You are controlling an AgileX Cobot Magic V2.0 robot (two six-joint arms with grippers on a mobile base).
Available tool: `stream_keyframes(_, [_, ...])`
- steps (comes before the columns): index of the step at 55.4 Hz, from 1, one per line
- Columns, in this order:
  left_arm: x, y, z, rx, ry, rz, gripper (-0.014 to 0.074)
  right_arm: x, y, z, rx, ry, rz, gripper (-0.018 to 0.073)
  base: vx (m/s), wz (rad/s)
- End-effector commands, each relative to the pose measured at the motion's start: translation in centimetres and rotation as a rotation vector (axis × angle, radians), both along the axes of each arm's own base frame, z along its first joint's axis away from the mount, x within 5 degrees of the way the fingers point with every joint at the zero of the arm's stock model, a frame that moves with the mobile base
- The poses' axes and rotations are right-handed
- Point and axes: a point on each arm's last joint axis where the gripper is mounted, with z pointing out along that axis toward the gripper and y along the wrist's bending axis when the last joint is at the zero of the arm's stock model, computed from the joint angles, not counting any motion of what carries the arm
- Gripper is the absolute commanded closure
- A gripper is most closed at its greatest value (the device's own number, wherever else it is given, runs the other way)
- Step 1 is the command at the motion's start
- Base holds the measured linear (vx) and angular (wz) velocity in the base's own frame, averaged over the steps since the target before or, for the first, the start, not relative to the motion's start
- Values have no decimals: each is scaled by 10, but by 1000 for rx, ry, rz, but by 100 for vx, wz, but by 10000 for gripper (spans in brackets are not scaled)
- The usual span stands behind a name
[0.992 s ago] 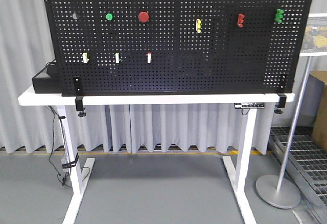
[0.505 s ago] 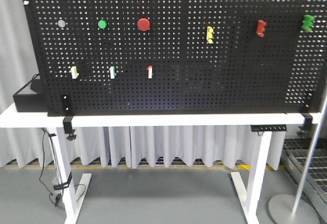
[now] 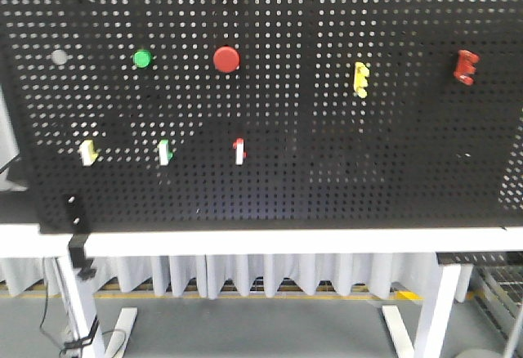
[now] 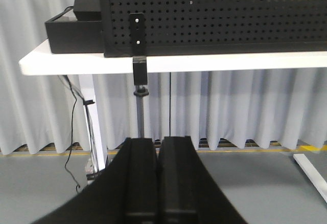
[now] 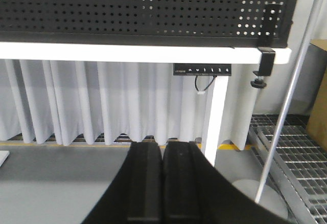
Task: Rotate knob clockwise with right arm
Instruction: 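Drive the base forward toward the black pegboard on the desk, then raise the right gripper up to the white round knob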
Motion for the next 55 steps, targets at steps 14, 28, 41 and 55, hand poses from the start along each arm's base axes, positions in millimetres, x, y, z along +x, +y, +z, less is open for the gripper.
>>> stream_keyframes(14, [1, 0, -1, -8, -63, -3, 603, 1, 0, 3, -4, -71, -5, 568, 29, -2])
stream_keyframes(28, [1, 0, -1, -8, -63, -3, 603, 1, 0, 3, -4, -71, -5, 568, 22, -1])
stream_keyframes(41, [1, 0, -1, -8, -63, -3, 603, 1, 0, 3, -4, -71, -5, 568, 13, -1])
stream_keyframes(55, [1, 0, -1, -8, -63, -3, 603, 1, 0, 3, -4, -70, -5, 568, 6, 0])
